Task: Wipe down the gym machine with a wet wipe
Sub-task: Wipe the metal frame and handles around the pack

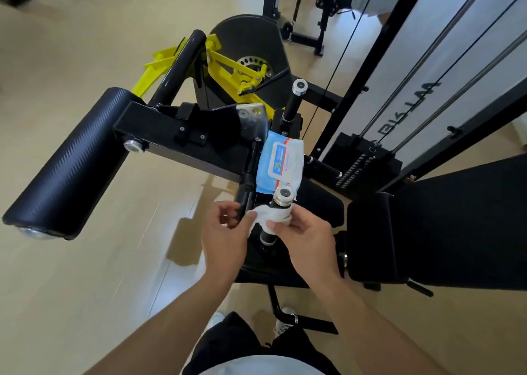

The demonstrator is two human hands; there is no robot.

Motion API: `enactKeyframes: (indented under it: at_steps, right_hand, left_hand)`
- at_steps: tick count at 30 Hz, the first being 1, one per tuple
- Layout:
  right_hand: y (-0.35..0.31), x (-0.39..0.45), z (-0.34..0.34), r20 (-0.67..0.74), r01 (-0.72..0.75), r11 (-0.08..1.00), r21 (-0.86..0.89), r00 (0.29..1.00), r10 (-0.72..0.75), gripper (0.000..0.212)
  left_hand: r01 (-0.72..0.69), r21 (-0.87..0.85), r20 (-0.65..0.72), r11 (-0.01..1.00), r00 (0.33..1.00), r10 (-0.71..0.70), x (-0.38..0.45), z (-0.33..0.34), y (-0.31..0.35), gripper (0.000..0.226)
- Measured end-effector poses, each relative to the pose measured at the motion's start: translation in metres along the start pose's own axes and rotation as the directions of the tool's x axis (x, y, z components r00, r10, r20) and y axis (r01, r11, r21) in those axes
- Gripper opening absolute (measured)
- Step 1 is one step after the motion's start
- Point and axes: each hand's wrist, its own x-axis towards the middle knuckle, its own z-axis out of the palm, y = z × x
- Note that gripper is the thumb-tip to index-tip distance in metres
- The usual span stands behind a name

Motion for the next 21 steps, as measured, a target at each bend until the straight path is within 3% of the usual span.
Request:
enactKeyframes:
  at_steps: [2, 4, 6, 9, 14, 17, 21]
  right_hand:
    - [-0.001, 0.0, 0.004, -0.047, 0.029, 0.999, 0.021, 0.999, -0.028, 0.037]
    - [0.001, -0.002, 0.009, -0.079, 0.018, 1.0, 0.026, 0.997, -0.016, 0.038]
    - [0.006, -0.004, 0.014, -0.077, -0.033, 0.999, 0.017, 0.996, 0.034, 0.036]
    - [0.01, -0.008, 0.019, -0.073, -0.069, 0.997, -0.018, 0.995, 0.067, 0.029]
    - [-0.015, -0.007, 0.02, -0.146, 0.076, 0.994, 0.076, 0.987, -0.064, 0.045]
    - [-0.011, -0.009, 0.021, -0.161, 0.074, 0.997, 0.014, 0.984, -0.071, 0.05]
    - [0.013, -0.015, 0.02, -0.149, -0.041, 0.986, -0.163, 0.989, 0.016, 0.028]
  left_hand:
    - [-0.025, -0.04, -0.015, 0.999, 1.0, 0.024, -0.017, -0.004, 0.003, 0.012]
    - [-0.017, -0.108, 0.119, 0.994, 0.992, 0.03, -0.035, -0.005, -0.001, 0.021]
    - [0.04, -0.141, 0.31, 0.989, 0.951, 0.006, -0.046, -0.003, -0.009, 0.043]
    - [0.054, -0.135, 0.447, 0.989, 0.894, 0.012, -0.042, -0.003, -0.01, 0.053]
    - [-0.117, -0.156, 0.544, 0.981, 0.819, 0.184, -0.02, -0.004, 0.014, 0.042]
    - [-0.114, -0.097, 0.57, 0.989, 0.808, 0.149, -0.015, -0.001, 0.018, 0.034]
    - [-0.065, 0.036, 0.559, 0.997, 0.828, 0.034, -0.008, 0.0, 0.004, 0.022]
